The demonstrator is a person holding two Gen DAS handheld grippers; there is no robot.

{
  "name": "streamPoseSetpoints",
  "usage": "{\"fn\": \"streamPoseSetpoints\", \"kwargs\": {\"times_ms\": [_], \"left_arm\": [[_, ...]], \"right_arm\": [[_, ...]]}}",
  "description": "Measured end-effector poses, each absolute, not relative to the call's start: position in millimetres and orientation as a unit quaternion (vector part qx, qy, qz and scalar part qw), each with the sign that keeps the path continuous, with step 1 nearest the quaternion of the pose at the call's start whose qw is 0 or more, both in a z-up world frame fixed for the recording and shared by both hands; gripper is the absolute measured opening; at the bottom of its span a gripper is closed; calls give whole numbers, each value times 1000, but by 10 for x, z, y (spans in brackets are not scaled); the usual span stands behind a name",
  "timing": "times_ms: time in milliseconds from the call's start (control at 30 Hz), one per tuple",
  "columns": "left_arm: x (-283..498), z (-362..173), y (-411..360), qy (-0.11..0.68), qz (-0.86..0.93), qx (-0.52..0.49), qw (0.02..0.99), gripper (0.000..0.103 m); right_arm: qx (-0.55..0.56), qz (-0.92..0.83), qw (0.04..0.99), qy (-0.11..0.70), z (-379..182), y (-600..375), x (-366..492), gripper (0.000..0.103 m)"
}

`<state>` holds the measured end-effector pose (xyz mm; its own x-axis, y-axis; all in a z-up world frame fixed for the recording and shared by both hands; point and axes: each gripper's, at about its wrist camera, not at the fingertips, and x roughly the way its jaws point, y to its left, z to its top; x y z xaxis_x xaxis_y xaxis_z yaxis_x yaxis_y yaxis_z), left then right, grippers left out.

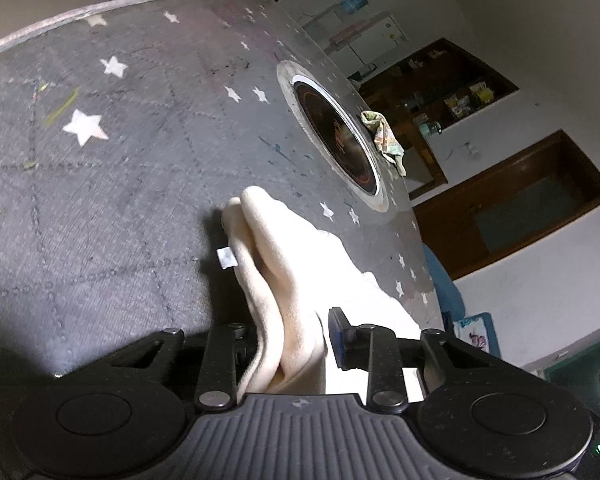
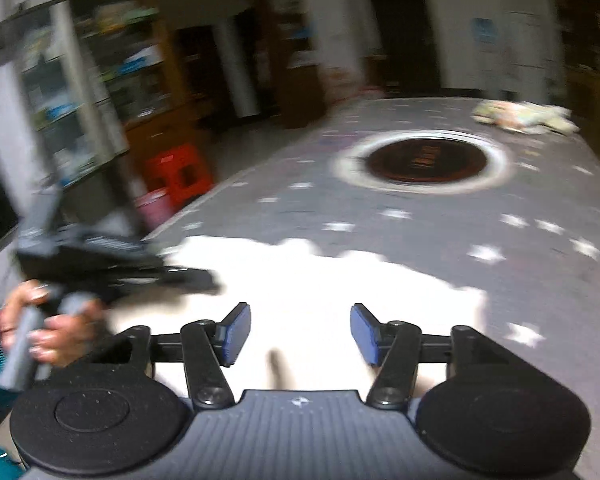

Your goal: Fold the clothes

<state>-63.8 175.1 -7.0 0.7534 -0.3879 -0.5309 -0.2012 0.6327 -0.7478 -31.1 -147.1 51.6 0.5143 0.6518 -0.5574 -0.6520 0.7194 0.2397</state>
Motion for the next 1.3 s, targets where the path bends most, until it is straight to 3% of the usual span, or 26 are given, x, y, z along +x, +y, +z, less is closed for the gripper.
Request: {"fn": "streamPoseSetpoints", "kwargs": {"times_ms": [100, 500, 700, 767, 800, 900, 933, 1033, 1133, 1300], "left_arm": [[-626, -62, 1735, 345, -60, -423, 835, 40], [-581, 21, 1619, 347, -79, -393, 848, 65], [-580, 16, 1618, 345, -86, -387, 851, 63], [-579, 12, 1634, 346, -88, -387, 850, 58], [-578, 10, 1643, 348, -83, -383, 852, 49], [-594, -6, 1670, 353, -69, -370, 857, 28], [-599, -4, 1670, 354, -67, -366, 858, 25], [-612, 18, 1652, 355, -59, -352, 864, 22], [-626, 117, 1572, 346, -62, -321, 880, 21], [-597, 304, 1462, 330, -80, -295, 893, 20]], "right_arm": [[21, 324, 890, 320, 390, -1685, -131, 81], [69, 293, 895, 330, 36, -1780, 278, 82], [69, 308, 890, 330, 27, -1682, 287, 85], [71, 311, 887, 333, 35, -1661, 290, 80], [77, 313, 885, 336, 40, -1664, 297, 74], [95, 318, 877, 347, 40, -1666, 322, 49], [98, 319, 876, 349, 34, -1667, 323, 39], [112, 318, 874, 351, 42, -1688, 308, 24], [133, 326, 873, 337, 123, -1742, 265, 16], [141, 338, 877, 311, 281, -1762, 161, 13]]}}
